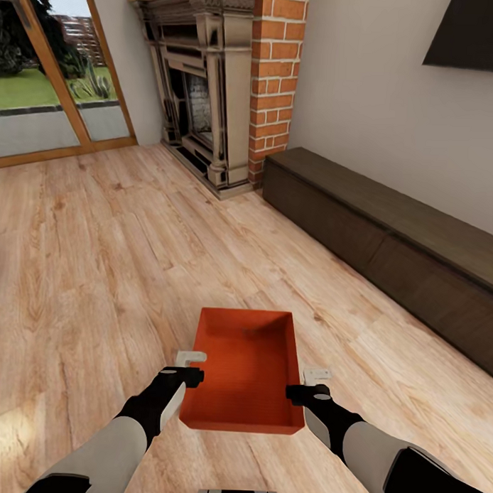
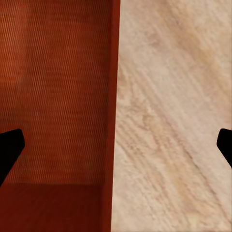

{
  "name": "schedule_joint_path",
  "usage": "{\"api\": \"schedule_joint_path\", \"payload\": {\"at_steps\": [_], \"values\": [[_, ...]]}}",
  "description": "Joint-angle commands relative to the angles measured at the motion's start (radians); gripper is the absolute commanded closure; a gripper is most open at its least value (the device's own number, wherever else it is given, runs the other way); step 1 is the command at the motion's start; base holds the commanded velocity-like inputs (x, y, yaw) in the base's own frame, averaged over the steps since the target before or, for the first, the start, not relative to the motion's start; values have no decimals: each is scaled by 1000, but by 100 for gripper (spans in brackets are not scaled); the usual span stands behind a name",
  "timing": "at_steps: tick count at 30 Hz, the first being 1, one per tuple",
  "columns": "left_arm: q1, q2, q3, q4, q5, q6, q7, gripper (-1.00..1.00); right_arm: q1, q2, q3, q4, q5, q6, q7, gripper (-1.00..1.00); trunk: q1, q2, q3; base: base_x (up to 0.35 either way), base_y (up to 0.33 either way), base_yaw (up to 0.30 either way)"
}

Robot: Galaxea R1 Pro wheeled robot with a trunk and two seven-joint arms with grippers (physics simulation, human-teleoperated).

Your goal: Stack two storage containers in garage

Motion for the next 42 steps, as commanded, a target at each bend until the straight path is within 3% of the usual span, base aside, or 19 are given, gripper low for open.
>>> {"api": "schedule_joint_path", "payload": {"at_steps": [1, 10, 19, 24, 36, 42], "values": [[0, 0, 1, -2, -4, 6, 2, -100, 0, 0, 9, -1, -9, -2, -5, -100, 4, -8, -4, 0, 0, 0], [0, 0, 1, -2, -4, 6, 2, -100, 0, 0, 9, -1, -9, -2, -5, -100, 4, -8, -4, 0, 0, 0], [0, 0, 1, -2, -4, 8, 1, -100, 0, 0, 9, -1, -9, 5, -4, -100, 38, -71, -32, 0, 0, 0], [0, 0, 1, -2, -2, 8, 1, -100, 0, 0, 9, -1, -9, 5, -4, -100, 38, -71, -32, 0, 0, 0], [0, 0, 1, -2, -2, 8, 1, -100, 0, 0, 9, -1, -9, 4, -4, -100, 84, -155, -70, 0, 0, 0], [0, 0, 1, -2, -2, 8, 2, -100, 0, 0, 9, -1, -9, 1, -4, -100, 84, -155, -70, 0, 0, 0]]}}
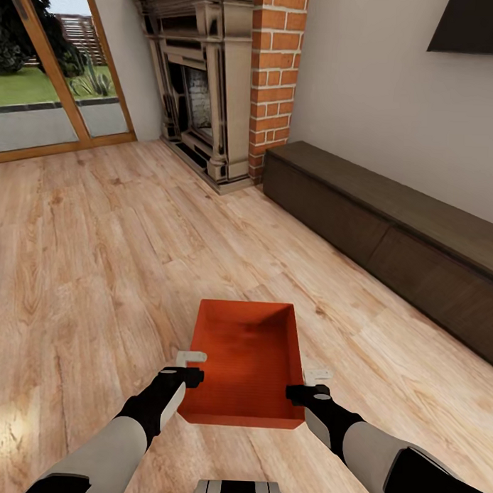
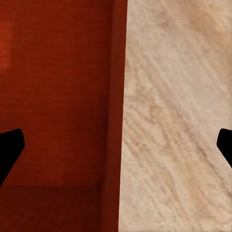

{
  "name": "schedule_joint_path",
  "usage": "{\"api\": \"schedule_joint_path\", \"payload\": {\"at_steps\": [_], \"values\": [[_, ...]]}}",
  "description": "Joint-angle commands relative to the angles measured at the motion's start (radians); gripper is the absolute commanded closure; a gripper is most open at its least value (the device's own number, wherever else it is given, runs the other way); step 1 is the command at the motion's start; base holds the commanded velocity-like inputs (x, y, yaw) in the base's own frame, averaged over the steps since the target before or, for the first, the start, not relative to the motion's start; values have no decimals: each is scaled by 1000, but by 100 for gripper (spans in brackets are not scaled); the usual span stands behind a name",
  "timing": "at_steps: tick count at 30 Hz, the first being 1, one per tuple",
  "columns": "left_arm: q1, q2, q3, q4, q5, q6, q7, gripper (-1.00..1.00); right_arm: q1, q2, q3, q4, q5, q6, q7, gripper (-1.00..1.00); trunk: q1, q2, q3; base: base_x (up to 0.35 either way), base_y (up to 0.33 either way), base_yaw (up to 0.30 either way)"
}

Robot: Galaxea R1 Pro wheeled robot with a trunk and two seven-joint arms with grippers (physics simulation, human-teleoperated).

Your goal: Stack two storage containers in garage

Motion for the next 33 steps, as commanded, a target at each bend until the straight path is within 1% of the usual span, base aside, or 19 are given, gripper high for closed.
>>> {"api": "schedule_joint_path", "payload": {"at_steps": [1, 22, 29, 33], "values": [[0, 0, 1, -2, -3, 6, 2, -100, 0, 0, 9, -1, -9, -1, -4, -100, 0, 0, -1, 0, 0, 0], [0, 0, 1, -4, -5, -1, 3, -100, 0, 0, 9, -1, -9, -1, -4, -100, 0, 0, -1, 9, 1, 0], [0, 0, -1, -4, -5, 1, 4, -100, 0, 0, 9, -1, -9, -1, -4, -100, 0, 0, -1, 201, 100, 0], [0, 1, -2, -4, -5, -4, 4, -100, 0, 0, 9, -1, -9, -1, -4, -100, 0, 0, -1, 92, 30, 0]]}}
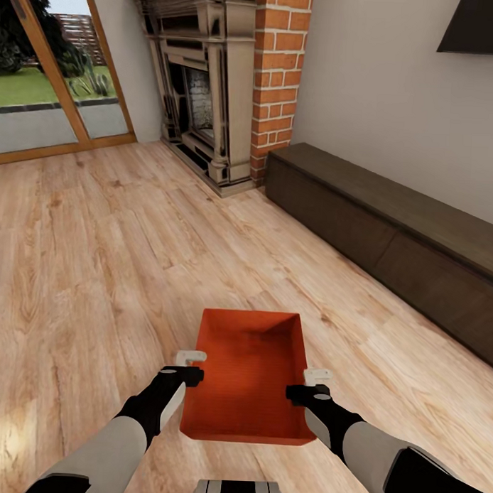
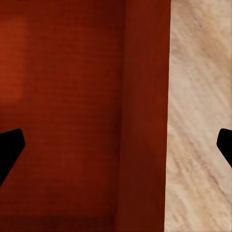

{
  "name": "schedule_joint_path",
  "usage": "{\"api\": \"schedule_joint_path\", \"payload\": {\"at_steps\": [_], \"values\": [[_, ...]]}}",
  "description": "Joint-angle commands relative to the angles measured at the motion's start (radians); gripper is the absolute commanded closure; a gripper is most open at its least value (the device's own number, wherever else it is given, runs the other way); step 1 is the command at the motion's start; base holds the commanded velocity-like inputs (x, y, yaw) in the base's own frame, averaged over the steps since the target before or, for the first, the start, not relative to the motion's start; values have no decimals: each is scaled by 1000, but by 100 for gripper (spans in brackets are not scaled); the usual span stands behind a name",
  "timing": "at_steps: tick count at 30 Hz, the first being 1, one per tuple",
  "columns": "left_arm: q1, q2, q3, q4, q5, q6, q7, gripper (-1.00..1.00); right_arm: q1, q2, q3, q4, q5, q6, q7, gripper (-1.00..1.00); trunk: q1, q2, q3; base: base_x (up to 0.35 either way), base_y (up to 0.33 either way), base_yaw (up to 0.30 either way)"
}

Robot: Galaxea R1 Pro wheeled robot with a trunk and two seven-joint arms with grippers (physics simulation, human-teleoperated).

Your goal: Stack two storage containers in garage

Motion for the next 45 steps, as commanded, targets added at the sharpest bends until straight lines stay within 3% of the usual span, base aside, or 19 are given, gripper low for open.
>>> {"api": "schedule_joint_path", "payload": {"at_steps": [1, 30, 39, 45], "values": [[0, 0, 0, -2, -4, 5, 2, -100, 0, 0, 9, -1, -9, -1, -4, -100, 0, 0, -1, 39, 13, 0], [0, -1, 0, -2, -4, 4, 1, -100, 0, -4, 12, -11, -5, -17, -2, -100, 0, 0, -1, 3, 1, 0], [0, 0, -1, -2, -4, 4, 1, -100, 0, -2, 2, -10, -11, -14, -24, -100, 0, 0, 0, 0, 0, -44], [0, 0, -1, -1, -4, 4, 2, -100, 0, 1, 0, -10, -13, -18, -82, -100, 0, 0, 3, 0, 0, -200]]}}
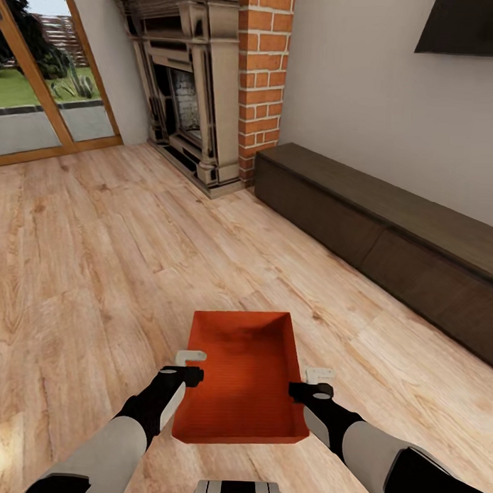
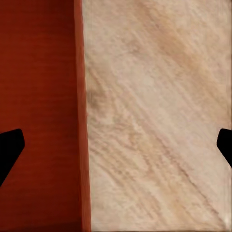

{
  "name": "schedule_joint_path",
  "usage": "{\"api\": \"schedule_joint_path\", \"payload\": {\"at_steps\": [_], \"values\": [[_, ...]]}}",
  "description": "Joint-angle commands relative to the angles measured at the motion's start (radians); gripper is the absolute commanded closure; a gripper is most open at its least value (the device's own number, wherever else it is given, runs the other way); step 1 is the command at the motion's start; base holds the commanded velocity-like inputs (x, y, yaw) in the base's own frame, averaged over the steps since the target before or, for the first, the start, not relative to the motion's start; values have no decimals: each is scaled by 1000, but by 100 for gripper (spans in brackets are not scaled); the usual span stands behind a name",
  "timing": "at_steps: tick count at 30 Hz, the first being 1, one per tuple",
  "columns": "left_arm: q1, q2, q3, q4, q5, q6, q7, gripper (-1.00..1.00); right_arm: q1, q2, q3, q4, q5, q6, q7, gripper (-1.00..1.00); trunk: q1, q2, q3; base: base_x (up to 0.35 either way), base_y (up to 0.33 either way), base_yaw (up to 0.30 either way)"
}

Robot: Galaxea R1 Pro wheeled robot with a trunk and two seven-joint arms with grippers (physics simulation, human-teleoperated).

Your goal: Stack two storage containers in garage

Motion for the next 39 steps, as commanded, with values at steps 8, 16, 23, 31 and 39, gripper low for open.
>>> {"api": "schedule_joint_path", "payload": {"at_steps": [8, 16, 23, 31, 39], "values": [[0, 0, -1, -2, -4, 6, 4, -100, -1, -2, 20, -6, -4, -4, 0, -100, 0, 0, 0, 0, 0, -39], [0, 0, -2, -1, -6, 6, 5, -100, -1, -2, 22, -7, -2, -4, 30, -100, 0, 0, 0, 0, 0, -1], [0, -1, -3, -1, -6, 6, 5, -100, -1, 6, 24, -7, -2, -4, 51, -100, 0, 0, 0, 0, 0, 0], [0, 0, -1, -1, -6, 6, 5, -100, -1, 8, 24, -7, -2, -5, 52, -100, 0, 0, 0, 0, 0, 0], [0, 0, 0, -1, -6, 6, 4, -100, -1, 2, 23, -7, -2, -5, 52, -100, 0, 0, 0, 0, 0, 0]]}}
